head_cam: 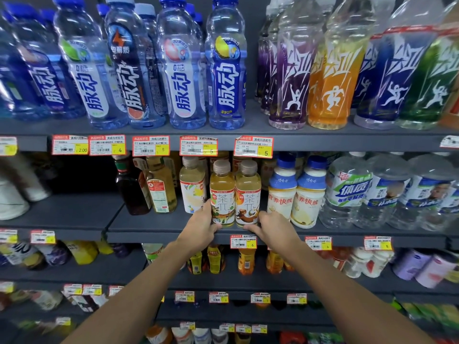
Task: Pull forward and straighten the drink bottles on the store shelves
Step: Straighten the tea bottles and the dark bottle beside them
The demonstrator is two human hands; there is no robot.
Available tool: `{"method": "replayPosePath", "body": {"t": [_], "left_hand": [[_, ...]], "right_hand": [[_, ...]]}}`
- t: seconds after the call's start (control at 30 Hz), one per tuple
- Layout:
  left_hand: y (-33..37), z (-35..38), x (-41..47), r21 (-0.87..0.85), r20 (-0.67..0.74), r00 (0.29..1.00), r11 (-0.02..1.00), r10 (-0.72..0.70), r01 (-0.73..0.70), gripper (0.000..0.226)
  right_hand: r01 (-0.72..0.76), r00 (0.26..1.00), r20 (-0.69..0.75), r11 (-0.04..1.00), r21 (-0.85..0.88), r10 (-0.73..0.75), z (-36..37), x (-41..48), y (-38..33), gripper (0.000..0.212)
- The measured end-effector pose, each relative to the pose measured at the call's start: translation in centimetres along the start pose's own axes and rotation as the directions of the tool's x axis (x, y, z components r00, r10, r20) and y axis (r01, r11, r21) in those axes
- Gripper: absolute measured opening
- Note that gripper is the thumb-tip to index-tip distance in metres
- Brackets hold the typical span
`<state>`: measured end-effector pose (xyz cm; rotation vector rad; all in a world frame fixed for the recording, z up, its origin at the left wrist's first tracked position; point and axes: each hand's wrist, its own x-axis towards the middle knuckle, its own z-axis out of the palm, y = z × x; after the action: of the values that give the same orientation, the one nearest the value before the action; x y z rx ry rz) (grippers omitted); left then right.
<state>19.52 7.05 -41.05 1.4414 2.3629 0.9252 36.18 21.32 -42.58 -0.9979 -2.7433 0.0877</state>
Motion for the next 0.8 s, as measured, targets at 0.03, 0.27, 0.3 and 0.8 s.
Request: {"method": "replayPosePath", "body": {"t": [0.03,0.27,0.3,0.8], "left_hand": [[0.1,0.0,-0.2,0.001,-0.007,1.0,1.0,-0.004,0.004,0.065],[-0.3,0.1,-1.1,-0.088,-0.094,0.995,0.996,-0.022,0.014,0.06],[-0.2,0.1,-1.0,-0.11,-0.108,0.994,0.994,-0.025,0.013,0.058],[-0.7,0.5,0.2,-0.129,-0.117,0.993,0.992,-0.005,-0.011,0.055]], "right_hand": [[-0.002,1.0,-0.002,1.0,-0.003,0.002,0.0,-0.1,0.0,0.058],[0.007,0.993,-0.117,1.0,0.026,-0.004,0.4,-0.9,0.0,0.058],[-0.004,0.993,-0.119,1.0,0.022,0.006,0.3,-0.9,-0.2,0.057],[-0.107,0.993,-0.043,0.99,0.089,0.111,-0.6,-1.3,-1.5,0.043]]}}
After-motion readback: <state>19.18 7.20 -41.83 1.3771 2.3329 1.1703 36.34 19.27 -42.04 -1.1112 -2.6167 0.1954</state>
